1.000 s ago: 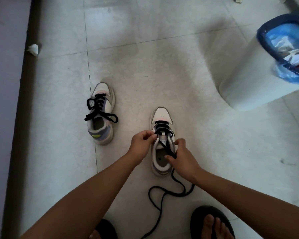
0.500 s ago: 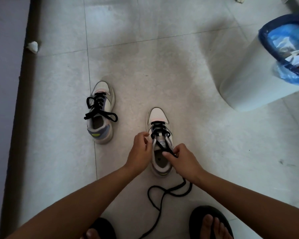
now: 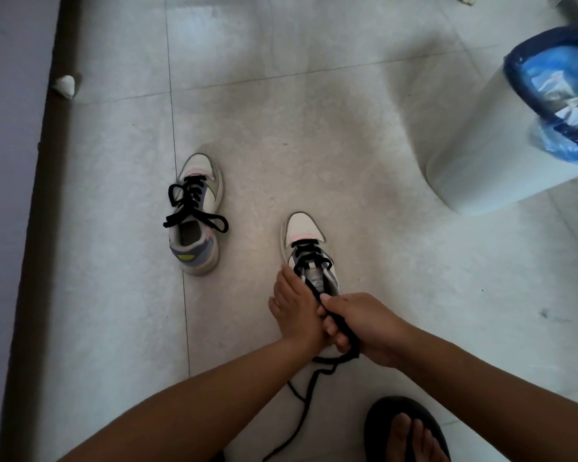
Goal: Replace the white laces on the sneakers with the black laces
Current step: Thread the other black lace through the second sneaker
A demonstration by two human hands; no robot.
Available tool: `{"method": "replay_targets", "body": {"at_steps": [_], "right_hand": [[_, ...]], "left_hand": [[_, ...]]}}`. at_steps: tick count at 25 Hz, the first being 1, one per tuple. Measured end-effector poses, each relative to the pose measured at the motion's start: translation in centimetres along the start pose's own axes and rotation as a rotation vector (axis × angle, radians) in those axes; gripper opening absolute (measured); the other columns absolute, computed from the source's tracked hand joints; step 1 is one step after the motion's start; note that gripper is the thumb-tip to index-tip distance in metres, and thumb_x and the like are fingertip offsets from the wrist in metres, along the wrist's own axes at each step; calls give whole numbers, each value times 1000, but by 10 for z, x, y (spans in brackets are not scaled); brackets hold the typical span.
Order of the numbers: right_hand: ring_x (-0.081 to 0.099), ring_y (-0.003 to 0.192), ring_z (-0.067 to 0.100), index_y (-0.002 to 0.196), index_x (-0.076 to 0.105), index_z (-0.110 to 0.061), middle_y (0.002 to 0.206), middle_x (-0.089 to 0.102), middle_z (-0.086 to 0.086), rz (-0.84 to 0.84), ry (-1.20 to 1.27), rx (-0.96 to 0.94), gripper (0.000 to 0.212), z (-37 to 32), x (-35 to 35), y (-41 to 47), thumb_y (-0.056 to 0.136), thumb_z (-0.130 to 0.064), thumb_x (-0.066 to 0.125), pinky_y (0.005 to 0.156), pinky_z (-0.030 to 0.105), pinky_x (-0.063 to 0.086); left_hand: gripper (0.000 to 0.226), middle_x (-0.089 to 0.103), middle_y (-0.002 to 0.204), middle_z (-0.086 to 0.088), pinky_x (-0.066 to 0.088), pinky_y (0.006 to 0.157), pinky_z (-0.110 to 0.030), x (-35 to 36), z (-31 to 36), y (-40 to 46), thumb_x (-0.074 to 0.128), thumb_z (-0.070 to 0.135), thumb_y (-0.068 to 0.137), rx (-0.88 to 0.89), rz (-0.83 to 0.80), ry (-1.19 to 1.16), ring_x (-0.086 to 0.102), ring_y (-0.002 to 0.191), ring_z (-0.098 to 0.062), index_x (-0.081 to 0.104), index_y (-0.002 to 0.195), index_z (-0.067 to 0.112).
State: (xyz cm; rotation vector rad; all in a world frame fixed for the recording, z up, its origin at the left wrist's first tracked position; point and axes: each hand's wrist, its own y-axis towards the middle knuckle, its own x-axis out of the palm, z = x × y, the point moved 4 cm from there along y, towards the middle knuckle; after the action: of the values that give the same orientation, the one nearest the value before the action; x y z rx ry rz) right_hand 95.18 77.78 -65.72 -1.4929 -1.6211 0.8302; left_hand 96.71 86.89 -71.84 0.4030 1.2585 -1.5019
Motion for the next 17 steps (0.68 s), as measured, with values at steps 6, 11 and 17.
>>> {"method": "replay_targets", "body": {"at_steps": [6, 11, 17], "right_hand": [[34, 32, 11, 72, 56, -7, 45, 47, 4, 32, -97, -105, 35, 6, 2, -30, 98, -27, 44, 35, 18, 29], [39, 33, 13, 71, 57, -8, 47, 52, 5, 37, -89, -146, 35, 3, 3, -29, 99, -26, 44, 36, 18, 31], [63, 54, 20, 98, 53, -3, 67, 68, 11, 140, -20, -167, 9, -1, -17, -16, 95, -9, 47, 51, 29, 49]], "left_hand": [[59, 28, 147, -13, 27, 106, -28, 2, 13, 7, 47, 22, 94, 133, 132, -96, 33, 134, -22, 23, 145, 3], [54, 22, 150, -10, 21, 110, -31, 7, 12, 19, 40, 19, 98, 86, 56, -118, 25, 138, -22, 18, 146, 9], [82, 22, 144, -8, 23, 111, -35, -21, 2, 7, 65, 29, 80, 139, -125, -277, 25, 134, -23, 19, 144, 11]]}}
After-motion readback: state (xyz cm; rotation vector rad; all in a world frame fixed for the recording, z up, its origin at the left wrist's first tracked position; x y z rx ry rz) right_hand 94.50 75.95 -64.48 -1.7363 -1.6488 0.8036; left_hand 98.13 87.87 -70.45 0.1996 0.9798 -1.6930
